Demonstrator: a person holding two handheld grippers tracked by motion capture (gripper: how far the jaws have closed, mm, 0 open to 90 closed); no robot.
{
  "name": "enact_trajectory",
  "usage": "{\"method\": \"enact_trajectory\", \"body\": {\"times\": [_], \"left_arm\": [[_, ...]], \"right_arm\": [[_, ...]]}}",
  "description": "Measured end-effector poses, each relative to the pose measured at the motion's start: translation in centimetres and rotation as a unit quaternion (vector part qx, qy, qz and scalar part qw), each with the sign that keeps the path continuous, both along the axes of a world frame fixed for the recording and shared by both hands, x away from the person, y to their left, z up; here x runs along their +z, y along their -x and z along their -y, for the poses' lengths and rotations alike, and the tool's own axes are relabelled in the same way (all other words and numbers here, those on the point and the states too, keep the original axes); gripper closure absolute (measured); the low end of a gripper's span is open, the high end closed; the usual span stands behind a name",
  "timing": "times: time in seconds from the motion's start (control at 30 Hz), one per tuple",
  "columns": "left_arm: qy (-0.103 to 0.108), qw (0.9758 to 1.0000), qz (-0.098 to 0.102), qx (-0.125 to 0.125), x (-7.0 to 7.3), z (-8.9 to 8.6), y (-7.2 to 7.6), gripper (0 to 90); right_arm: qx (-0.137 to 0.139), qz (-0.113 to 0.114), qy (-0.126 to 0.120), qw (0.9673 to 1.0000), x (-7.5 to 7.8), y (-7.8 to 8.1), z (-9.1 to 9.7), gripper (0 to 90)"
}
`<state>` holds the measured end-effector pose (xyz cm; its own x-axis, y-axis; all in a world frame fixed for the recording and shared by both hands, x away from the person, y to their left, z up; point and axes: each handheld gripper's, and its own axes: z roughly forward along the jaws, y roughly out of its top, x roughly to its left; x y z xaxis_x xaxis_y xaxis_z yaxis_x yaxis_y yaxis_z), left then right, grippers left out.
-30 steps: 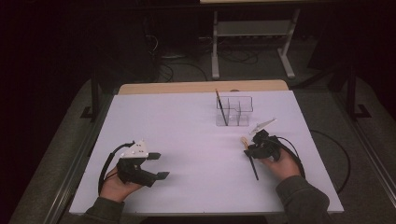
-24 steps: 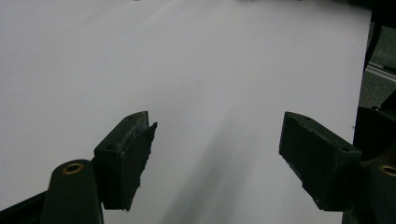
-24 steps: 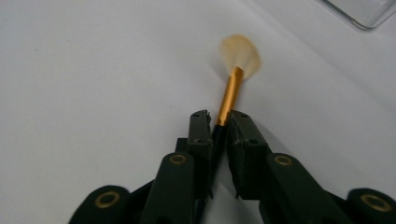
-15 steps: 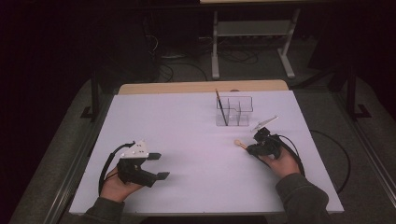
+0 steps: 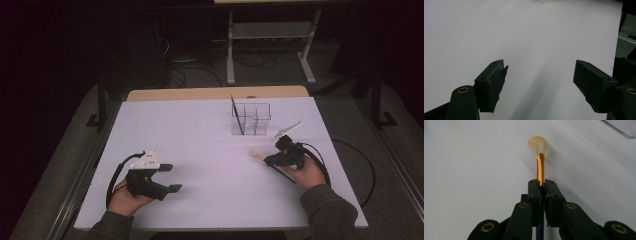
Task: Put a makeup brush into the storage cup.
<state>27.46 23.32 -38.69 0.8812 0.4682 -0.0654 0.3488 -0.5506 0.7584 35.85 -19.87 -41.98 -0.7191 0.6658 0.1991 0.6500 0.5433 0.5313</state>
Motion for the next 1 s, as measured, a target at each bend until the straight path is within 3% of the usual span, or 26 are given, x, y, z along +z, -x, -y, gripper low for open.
{"method": "enact_trajectory", "body": {"times": [0.43, 1.0], "left_arm": [[0.006, 1.0000, 0.000, -0.003, 0.0, 0.1, 0.0, 24.6], [0.010, 0.9999, 0.000, -0.005, 0.1, 0.3, 0.0, 24.6]], "right_arm": [[0.022, 0.011, -0.028, 0.9993, 2.3, 0.5, -0.2, 83.2], [0.047, 0.023, -0.039, 0.9979, 4.4, 1.0, -1.0, 83.2]]}}
